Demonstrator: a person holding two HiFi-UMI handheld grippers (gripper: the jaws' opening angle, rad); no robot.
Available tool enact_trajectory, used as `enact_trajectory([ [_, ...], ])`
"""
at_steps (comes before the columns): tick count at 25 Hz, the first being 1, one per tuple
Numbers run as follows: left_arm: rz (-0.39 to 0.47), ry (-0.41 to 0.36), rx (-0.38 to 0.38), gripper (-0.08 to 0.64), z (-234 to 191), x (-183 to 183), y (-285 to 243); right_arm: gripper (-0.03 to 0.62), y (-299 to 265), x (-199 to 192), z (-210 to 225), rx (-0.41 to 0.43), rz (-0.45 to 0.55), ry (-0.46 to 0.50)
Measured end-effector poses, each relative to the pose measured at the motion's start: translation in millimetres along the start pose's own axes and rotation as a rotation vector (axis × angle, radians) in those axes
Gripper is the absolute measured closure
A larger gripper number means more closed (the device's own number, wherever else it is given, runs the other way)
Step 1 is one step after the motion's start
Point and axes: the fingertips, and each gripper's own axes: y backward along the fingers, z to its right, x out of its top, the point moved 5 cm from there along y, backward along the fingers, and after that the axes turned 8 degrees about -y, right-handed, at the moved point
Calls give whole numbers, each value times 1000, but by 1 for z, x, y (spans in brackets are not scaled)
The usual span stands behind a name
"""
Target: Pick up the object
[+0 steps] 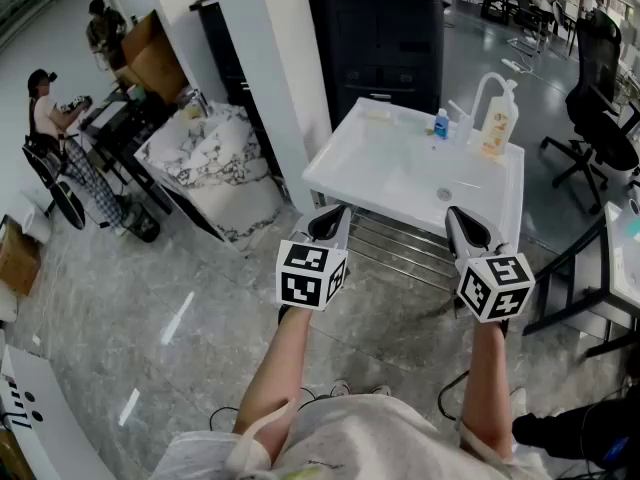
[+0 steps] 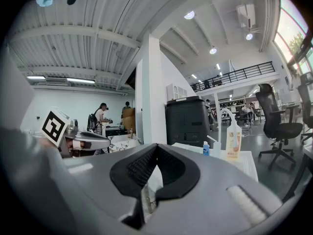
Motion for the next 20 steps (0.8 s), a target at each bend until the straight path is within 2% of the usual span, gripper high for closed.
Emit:
enact_trajectory([
  [11,8,14,14,554,25,6,-16,591,12,1,26,26,-8,-1],
  [20,8,-3,0,498,27,13,-41,591,2,2,42,30,-10,0],
])
